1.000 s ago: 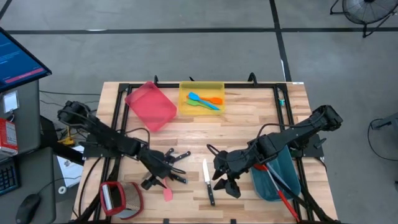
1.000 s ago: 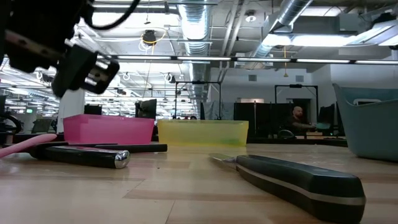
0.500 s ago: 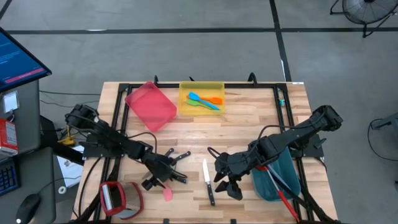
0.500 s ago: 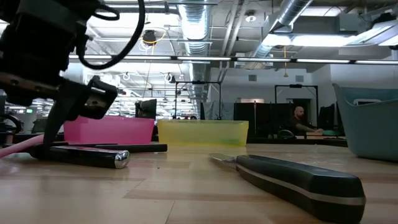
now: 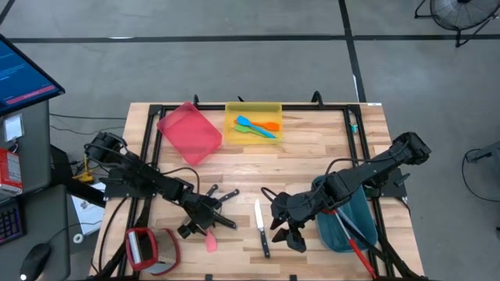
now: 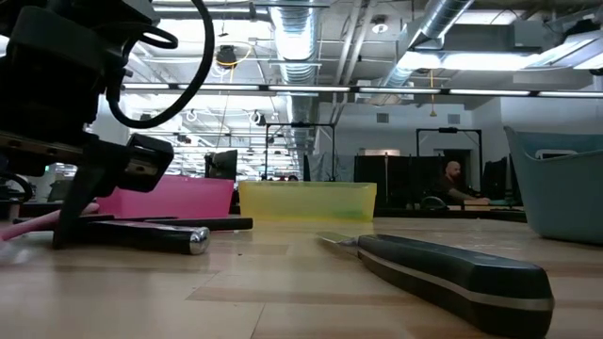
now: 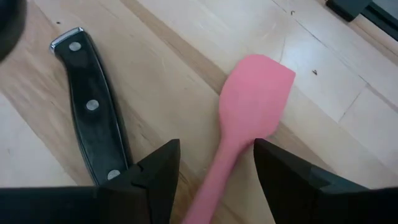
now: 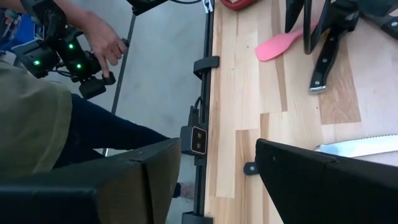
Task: Pick & Place Kitchen Items
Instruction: Put the pink spatula into the yellow bin
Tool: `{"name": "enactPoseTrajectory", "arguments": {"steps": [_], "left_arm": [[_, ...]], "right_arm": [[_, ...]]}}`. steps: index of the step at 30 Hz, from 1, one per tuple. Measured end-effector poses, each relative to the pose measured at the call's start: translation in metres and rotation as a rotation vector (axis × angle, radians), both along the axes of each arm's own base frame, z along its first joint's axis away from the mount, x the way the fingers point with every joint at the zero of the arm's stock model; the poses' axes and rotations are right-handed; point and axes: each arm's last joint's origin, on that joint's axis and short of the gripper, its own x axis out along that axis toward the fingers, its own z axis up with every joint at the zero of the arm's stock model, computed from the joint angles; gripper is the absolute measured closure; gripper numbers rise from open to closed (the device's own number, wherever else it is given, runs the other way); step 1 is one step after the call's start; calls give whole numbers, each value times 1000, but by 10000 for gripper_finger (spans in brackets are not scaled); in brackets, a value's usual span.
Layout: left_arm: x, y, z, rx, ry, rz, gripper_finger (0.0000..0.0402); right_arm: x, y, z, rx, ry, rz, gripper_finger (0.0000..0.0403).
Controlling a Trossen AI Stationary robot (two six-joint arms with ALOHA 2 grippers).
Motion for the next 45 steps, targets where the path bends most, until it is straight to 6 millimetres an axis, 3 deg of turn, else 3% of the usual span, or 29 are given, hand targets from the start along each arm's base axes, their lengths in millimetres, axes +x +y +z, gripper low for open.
{"name": "enactPoseTrajectory", "arguments": {"steps": [6, 23, 28, 35, 45], "left_arm": [[-1, 1, -1, 12, 11, 6, 229], [-13, 7, -12, 35, 45, 15, 384], [-12, 7, -10, 18, 28, 46, 392], [-12, 8, 8, -51, -1, 169, 395], [-15, 14, 62, -215, -188, 396, 395]], "right_arm": [[0, 0, 0, 0, 0, 1, 201], [0, 0, 0, 5, 3, -5, 201], [0, 0, 0, 7, -1, -5, 201], [0, 0, 2, 5, -14, -9, 201], [-26, -17, 29, -49, -61, -74, 201]]}}
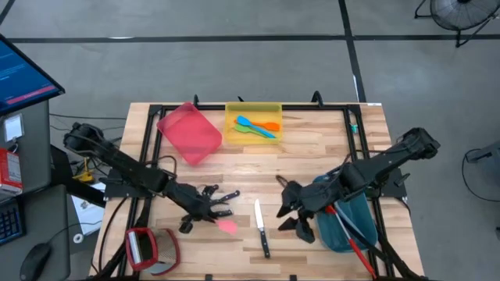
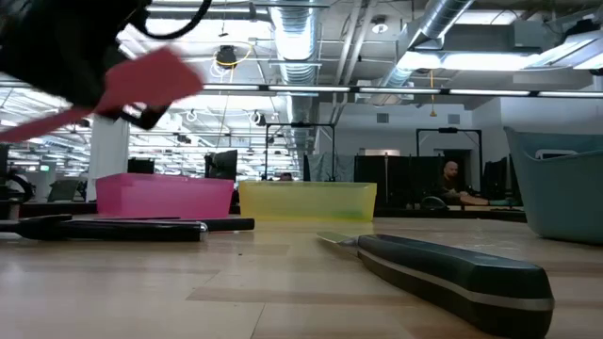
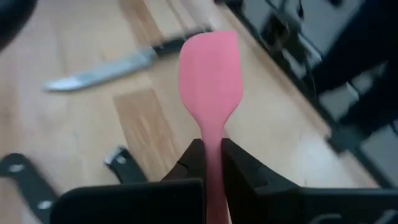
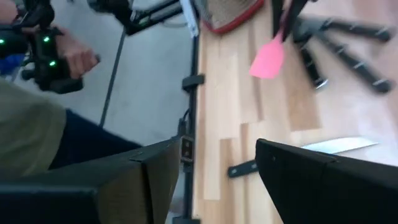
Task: Pick & Place Kitchen Items
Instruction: Put the pink spatula into the yellow bin
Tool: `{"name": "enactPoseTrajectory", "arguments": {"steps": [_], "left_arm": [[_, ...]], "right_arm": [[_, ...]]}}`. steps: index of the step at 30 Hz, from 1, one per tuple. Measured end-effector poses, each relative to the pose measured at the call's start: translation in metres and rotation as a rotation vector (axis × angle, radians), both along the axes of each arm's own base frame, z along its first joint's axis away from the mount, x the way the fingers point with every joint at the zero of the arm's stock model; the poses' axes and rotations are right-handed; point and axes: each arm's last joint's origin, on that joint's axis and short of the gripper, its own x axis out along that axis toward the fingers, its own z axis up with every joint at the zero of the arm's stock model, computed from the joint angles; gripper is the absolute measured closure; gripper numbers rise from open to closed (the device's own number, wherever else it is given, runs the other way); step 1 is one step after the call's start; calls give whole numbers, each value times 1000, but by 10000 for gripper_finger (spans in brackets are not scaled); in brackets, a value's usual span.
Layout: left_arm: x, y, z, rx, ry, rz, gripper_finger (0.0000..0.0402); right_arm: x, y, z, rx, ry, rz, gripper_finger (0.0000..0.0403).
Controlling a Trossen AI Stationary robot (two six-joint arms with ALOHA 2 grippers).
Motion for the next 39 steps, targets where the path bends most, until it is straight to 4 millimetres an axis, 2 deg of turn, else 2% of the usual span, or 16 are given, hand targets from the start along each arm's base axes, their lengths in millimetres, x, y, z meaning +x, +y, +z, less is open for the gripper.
{"name": "enactPoseTrajectory", "arguments": {"steps": [8, 12, 19, 25, 28, 31, 34, 39], "left_arm": [[-8, 26, 45, -241, -138, 310, 395], [-13, 43, 74, -407, -284, 405, 395], [-30, 65, 125, -674, -642, 422, 395], [-41, 72, 150, -804, -840, 339, 395], [-39, 73, 155, -784, -868, 362, 395], [-29, 78, 158, -672, -910, 458, 395], [-10, 90, 158, -518, -901, 553, 396], [29, 126, 153, -292, -754, 668, 396]], "right_arm": [[-38, -23, 37, -95, -136, -105, 201], [-56, -35, 54, -113, -212, -133, 201], [-85, -53, 81, -167, -373, -142, 201], [-105, -64, 99, -195, -507, -119, 201], [-111, -67, 103, -214, -534, -111, 201], [-116, -70, 105, -234, -554, -103, 201], [-119, -72, 107, -248, -566, -99, 201], [-122, -75, 107, -256, -562, -101, 201]]}}
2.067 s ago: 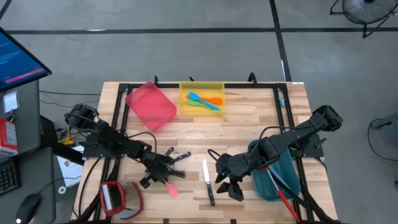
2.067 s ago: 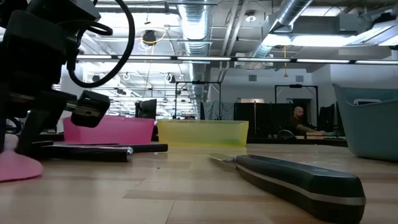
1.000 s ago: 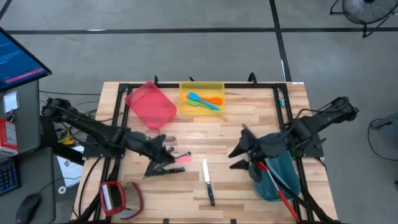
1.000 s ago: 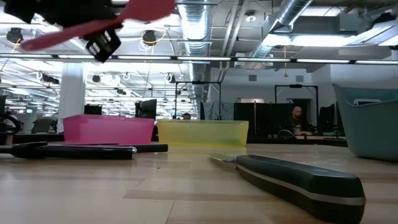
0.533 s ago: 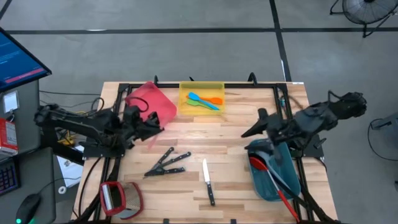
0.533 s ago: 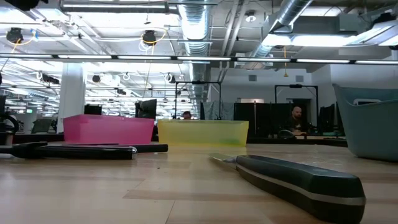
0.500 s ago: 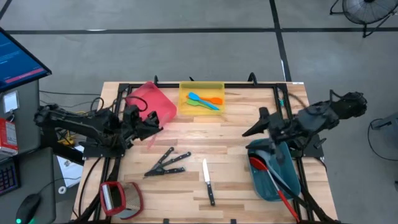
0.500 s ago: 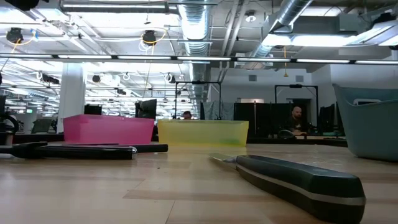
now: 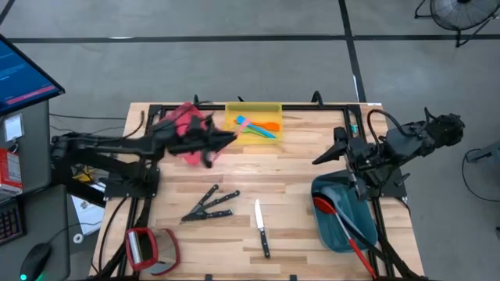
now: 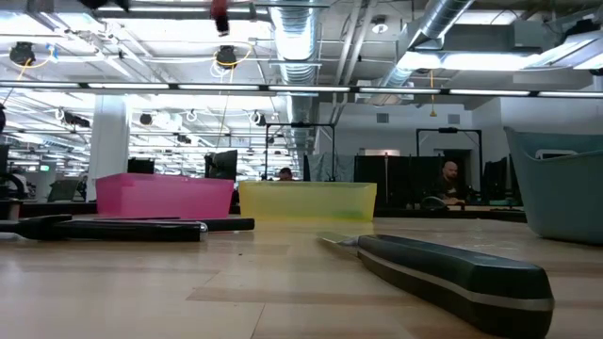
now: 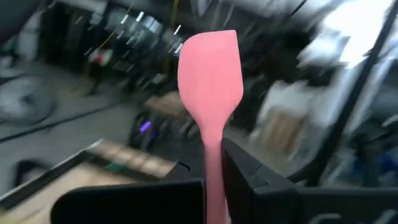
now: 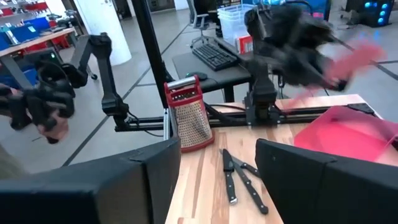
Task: Pick & Place Kitchen Items
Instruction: Put the pink spatula into the yellow bin
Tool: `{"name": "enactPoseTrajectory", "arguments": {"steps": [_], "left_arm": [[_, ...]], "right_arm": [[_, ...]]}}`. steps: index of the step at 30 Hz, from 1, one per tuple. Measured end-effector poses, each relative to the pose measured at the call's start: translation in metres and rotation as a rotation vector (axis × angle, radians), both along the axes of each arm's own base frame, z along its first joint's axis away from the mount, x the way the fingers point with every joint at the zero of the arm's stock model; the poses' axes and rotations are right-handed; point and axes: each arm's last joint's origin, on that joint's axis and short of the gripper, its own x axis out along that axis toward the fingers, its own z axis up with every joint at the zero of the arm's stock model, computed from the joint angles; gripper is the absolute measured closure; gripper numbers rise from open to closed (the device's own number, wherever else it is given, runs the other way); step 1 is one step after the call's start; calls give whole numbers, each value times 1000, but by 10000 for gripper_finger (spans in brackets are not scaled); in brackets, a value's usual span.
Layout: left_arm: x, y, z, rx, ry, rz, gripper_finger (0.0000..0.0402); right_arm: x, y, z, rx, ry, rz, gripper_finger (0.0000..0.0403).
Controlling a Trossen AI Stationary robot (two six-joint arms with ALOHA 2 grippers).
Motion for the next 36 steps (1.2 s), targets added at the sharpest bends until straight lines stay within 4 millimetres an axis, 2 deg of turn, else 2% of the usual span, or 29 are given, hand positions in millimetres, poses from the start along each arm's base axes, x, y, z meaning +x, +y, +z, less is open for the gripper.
{"name": "enactPoseTrajectory", "arguments": {"steps": [7, 13, 18, 22, 30, 36], "left_arm": [[42, 63, -24, 114, 226, 136, 396], [67, 111, -54, 158, 352, 158, 396], [83, 143, -79, 132, 429, 180, 396], [92, 160, -95, 170, 489, 196, 396], [102, 180, -117, 222, 560, 208, 396], [103, 181, -138, 184, 647, 187, 395]], "right_arm": [[-1, -1, 0, 1, -1, 1, 201], [-2, 0, -1, 11, 14, 2, 201], [-2, -1, -3, 10, 34, -1, 201], [-2, -1, -3, 11, 35, 1, 201], [-2, -1, -3, 20, 40, 0, 201], [-3, -1, -5, 60, 65, -12, 201]]}}
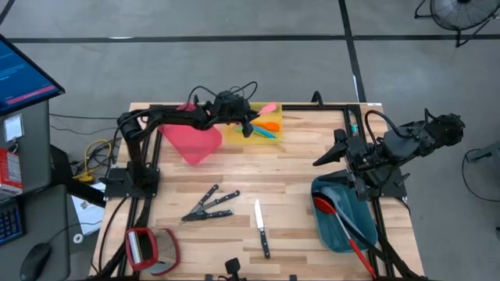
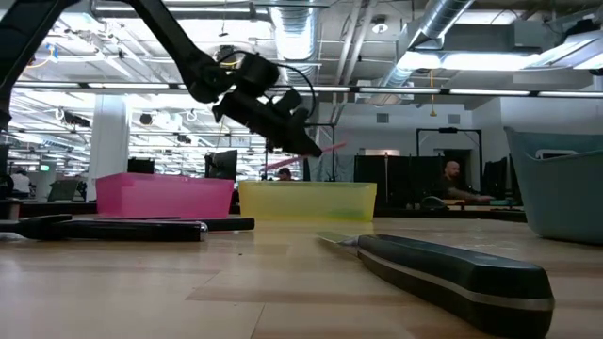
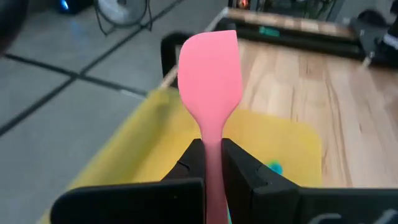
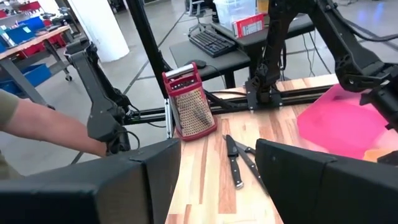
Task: Pick & Place Kitchen Items
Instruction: Put the pink spatula into the yellow bin
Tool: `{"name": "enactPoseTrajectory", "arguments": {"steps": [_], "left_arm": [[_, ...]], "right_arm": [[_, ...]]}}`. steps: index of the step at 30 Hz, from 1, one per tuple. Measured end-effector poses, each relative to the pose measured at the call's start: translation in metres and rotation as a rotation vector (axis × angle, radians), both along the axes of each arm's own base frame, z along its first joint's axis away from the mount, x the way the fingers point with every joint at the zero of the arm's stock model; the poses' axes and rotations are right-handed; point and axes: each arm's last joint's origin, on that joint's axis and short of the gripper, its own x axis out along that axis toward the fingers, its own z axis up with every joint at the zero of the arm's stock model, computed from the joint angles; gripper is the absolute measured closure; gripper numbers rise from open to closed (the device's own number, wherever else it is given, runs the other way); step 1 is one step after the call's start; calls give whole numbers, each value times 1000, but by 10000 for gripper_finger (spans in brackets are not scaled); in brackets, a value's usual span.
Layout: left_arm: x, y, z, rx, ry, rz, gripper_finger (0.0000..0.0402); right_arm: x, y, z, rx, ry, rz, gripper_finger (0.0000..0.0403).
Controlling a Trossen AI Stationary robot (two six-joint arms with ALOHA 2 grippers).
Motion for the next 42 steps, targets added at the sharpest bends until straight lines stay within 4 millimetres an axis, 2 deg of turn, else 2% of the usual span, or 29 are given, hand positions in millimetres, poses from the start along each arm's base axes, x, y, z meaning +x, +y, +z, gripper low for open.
{"name": "enactPoseTrajectory", "arguments": {"steps": [4, 14, 21, 36, 42], "left_arm": [[-1, -1, -9, -33, 55, 0, 395], [-1, -1, -12, -8, 76, -16, 395], [1, -1, -31, -63, 117, -6, 395], [-3, 2, -35, -70, 169, 19, 394], [-4, 3, -35, -43, 183, 38, 364]], "right_arm": [[0, 0, 0, 6, 3, -2, 201], [0, 0, 0, 5, 4, -2, 201], [0, 0, 0, 5, 4, -2, 201], [1, 0, 0, -16, -2, -19, 201], [1, -2, 0, -23, -3, -25, 201]]}}
